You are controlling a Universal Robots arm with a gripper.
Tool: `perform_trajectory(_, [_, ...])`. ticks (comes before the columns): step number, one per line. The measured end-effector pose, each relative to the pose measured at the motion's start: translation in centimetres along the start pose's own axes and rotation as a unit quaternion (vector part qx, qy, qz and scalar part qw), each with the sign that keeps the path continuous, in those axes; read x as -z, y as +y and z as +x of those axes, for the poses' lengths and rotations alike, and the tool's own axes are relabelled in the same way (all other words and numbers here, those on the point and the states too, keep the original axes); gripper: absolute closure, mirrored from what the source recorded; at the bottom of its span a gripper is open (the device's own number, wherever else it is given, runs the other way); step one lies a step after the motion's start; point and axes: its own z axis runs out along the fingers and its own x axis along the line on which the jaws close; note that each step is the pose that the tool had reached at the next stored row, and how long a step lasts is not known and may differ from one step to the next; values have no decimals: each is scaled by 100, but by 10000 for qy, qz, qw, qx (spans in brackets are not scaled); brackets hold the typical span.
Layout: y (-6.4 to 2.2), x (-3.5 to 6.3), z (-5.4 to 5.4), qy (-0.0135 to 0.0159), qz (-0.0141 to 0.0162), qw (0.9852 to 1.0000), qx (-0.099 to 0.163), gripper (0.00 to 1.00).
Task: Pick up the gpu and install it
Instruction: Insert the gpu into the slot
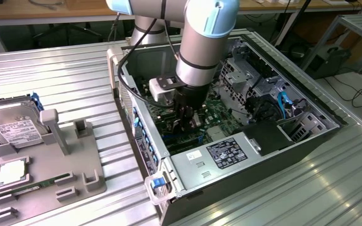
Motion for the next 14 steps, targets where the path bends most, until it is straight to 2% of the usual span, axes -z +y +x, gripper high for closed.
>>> perform_trajectory(8, [0,-12,-2,-8,4,10000,-1,72])
perform_trajectory(9, [1,-21,-7,-25,7,10000,-2,72])
perform_trajectory(10, [1,-21,-6,-19,9,10000,-2,71])
perform_trajectory(11, [1,-14,-5,-13,7,10000,-2,65])
perform_trajectory(14, [2,63,-4,-7,7,10000,-1,65])
